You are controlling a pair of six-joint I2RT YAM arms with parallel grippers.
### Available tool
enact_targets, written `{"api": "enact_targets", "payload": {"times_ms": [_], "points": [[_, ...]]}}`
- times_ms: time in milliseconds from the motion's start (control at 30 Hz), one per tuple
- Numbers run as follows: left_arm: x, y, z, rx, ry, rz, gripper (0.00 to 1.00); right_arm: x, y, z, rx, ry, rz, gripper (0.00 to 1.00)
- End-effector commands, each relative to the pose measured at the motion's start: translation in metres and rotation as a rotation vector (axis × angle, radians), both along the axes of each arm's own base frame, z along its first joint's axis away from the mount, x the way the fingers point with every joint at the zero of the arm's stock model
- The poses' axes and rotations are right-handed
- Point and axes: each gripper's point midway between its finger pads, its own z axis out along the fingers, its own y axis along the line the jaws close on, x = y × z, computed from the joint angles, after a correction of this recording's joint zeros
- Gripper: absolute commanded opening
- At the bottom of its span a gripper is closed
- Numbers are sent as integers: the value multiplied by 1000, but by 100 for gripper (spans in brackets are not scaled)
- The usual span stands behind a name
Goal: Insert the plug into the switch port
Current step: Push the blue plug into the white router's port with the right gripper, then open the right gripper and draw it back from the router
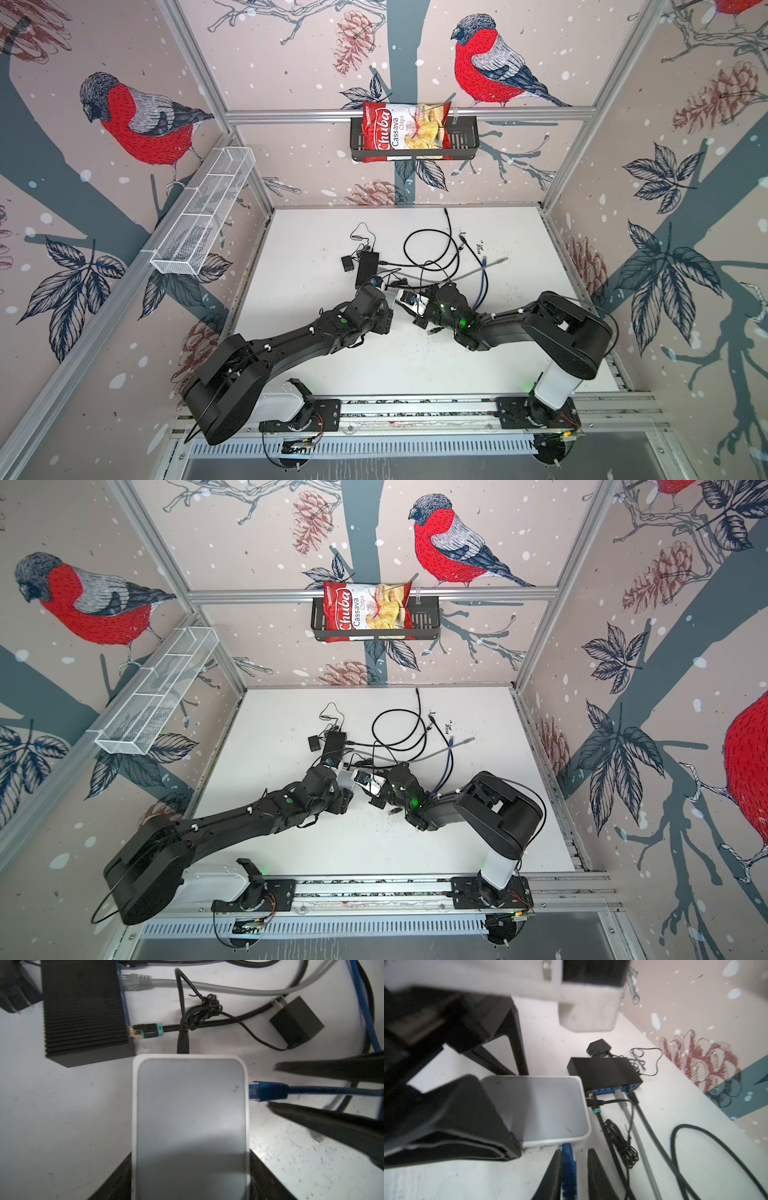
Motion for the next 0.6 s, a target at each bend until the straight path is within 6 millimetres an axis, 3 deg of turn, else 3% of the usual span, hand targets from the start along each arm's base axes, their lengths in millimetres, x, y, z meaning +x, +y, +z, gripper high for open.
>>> {"api": "enact_targets", "payload": {"times_ms": [0,200,333,367,400,433,567], "points": [[8,7,-1,-17,12,89,40,11,-10,14,37,-34,-67,29],[12,16,-13,25,43,144,42,18,-32,25,63,-18,-137,35],[16,23,-23,85,65,183,51,22,-49,45,145,32,-165,41],[17,22,-24,90,69,183,54,22,-52,50,167,45,-168,47],[17,22,-27,100,75,185,57,23,-56,56,191,59,-171,64],[19,22,-29,106,78,191,61,22,-59,60,206,70,-170,100],[20,21,-34,124,94,188,69,22,-70,76,241,65,-195,100]]}}
